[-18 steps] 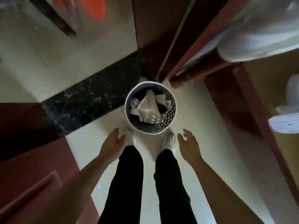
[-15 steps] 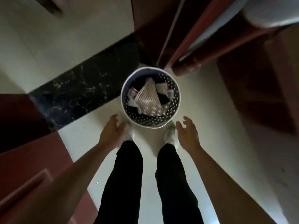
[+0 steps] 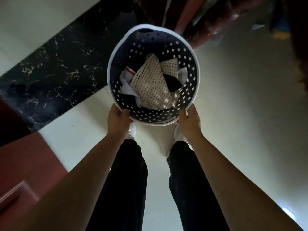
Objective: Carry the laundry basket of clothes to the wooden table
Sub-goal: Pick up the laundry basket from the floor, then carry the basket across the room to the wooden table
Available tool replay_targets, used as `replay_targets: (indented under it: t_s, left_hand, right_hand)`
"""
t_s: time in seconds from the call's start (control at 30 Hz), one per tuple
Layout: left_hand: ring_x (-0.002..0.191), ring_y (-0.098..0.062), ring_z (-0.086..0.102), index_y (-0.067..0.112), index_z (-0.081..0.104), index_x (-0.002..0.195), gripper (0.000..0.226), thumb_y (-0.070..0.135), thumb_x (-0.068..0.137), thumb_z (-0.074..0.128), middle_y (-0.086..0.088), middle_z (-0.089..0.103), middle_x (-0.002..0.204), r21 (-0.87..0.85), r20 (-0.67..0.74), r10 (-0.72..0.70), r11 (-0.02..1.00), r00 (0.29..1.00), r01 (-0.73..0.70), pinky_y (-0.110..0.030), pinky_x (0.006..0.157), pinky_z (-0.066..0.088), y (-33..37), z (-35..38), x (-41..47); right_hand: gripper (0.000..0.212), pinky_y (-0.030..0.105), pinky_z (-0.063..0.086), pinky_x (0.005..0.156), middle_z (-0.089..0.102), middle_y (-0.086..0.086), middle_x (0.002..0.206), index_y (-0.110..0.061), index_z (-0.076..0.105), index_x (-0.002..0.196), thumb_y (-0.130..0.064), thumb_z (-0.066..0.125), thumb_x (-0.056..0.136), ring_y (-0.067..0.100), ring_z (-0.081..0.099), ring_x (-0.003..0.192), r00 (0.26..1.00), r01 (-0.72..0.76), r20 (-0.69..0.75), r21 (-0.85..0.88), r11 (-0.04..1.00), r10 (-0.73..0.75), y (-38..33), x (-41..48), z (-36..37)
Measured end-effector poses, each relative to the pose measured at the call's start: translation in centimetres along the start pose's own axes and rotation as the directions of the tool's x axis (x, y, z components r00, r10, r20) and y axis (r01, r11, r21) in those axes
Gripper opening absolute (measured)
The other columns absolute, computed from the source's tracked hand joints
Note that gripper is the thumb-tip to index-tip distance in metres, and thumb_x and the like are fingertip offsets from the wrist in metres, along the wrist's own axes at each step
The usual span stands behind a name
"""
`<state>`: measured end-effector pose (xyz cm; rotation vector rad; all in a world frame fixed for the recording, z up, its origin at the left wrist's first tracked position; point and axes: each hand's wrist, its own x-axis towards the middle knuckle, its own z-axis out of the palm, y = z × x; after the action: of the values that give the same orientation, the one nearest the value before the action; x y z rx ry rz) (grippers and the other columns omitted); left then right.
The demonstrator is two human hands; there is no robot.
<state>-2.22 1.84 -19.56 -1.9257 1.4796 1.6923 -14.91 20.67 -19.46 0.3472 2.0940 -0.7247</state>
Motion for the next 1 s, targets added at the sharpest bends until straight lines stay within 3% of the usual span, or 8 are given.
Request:
replay_targets:
  t_s: [0.23,0.3,0.37,0.47,0.57,0.73,0.87,1.0]
  left_hand:
    - [0.087,-0.021,0.071,0.008,0.062,0.114,0.025,-0.001,0.095,0.048,-0.008,0.07,0.101,-0.048,0.069,-0.06,0.997,0.996,0.063,-0.036,0.074,0.064,8.4,-5.7,-13.0]
    - [0.092,-0.027,0.073,0.009,0.064,0.11,0.023,0.01,0.089,0.056,-0.008,0.071,0.097,0.043,0.083,-0.024,0.999,0.996,0.021,-0.036,0.074,0.064,11.4,-8.5,-17.5]
    - [0.095,-0.028,0.071,0.011,0.065,0.11,0.032,0.022,0.079,0.06,-0.006,0.071,0.098,0.133,0.084,-0.003,0.991,0.996,-0.008,-0.046,0.086,0.061,14.6,-11.3,-22.1]
    - [0.098,-0.029,0.066,0.009,0.064,0.115,0.026,0.013,0.09,0.06,-0.008,0.07,0.104,0.1,0.053,0.007,0.995,0.999,-0.012,-0.051,0.095,0.056,19.6,-14.8,-29.4]
    - [0.097,-0.03,0.063,0.019,0.066,0.103,0.019,0.007,0.089,0.061,-0.006,0.068,0.097,-0.056,0.064,0.072,0.996,0.995,-0.068,-0.045,0.089,0.053,23.9,-17.7,-35.4]
    - [0.093,-0.03,0.076,0.018,0.071,0.113,0.027,0.01,0.089,0.063,-0.013,0.079,0.104,-0.335,0.113,0.169,0.934,0.979,-0.122,-0.041,0.077,0.061,30.6,-21.4,-42.5]
    - [0.107,-0.04,0.071,0.014,0.072,0.12,0.034,0.003,0.09,0.061,-0.019,0.075,0.116,-0.351,0.13,0.335,0.896,0.933,-0.273,-0.054,0.095,0.054,33.6,-22.4,-46.6]
    - [0.103,-0.04,0.072,0.01,0.073,0.12,0.034,0.002,0.089,0.062,-0.022,0.074,0.116,-0.335,0.129,0.397,0.88,0.909,-0.337,-0.056,0.093,0.055,34.7,-22.0,-48.7]
  right_hand:
    - [0.026,0.039,0.063,0.083,0.079,0.008,0.102,-0.012,0.07,0.112,-0.027,0.064,0.092,0.017,0.075,0.087,0.999,0.038,0.038,-0.037,0.999,-0.037,-8.2,-12.8,-7.9]
    - [0.021,0.011,0.056,0.062,0.078,0.009,0.096,-0.006,0.071,0.109,-0.017,0.066,0.093,-0.005,0.07,0.065,0.997,0.061,0.047,-0.034,0.998,-0.059,-11.1,-17.7,-11.0]
    - [0.018,0.003,0.046,0.048,0.074,0.007,0.087,-0.002,0.072,0.105,-0.012,0.064,0.092,-0.014,0.064,0.049,0.996,0.081,0.038,-0.022,0.996,-0.08,-14.0,-23.0,-14.2]
    - [0.019,0.031,0.066,0.066,0.081,0.007,0.082,-0.006,0.073,0.098,-0.019,0.065,0.087,0.0,0.073,0.049,0.994,0.095,0.039,0.053,0.994,-0.097,-17.9,-30.9,-19.2]
    - [0.017,0.052,0.067,0.074,0.082,0.009,0.077,-0.007,0.075,0.09,-0.022,0.07,0.083,0.019,0.08,0.06,0.988,0.136,0.049,0.123,0.983,-0.143,-20.3,-37.3,-24.4]
    - [0.015,0.052,0.067,0.076,0.081,0.021,0.088,-0.022,0.083,0.09,-0.022,0.069,0.084,0.032,0.081,0.074,0.948,0.311,0.01,0.165,0.936,-0.317,-22.5,-45.5,-32.2]
    - [0.038,0.049,0.066,0.077,0.081,0.009,0.079,-0.032,0.082,0.09,-0.047,0.056,0.067,0.022,0.081,0.064,0.91,0.415,-0.086,0.138,0.899,-0.406,-23.3,-49.3,-35.3]
    - [0.031,0.041,0.06,0.081,0.079,0.002,0.083,-0.039,0.074,0.102,-0.044,0.051,0.083,0.026,0.076,0.08,0.87,0.456,-0.235,0.051,0.888,-0.433,-23.1,-53.0,-35.9]
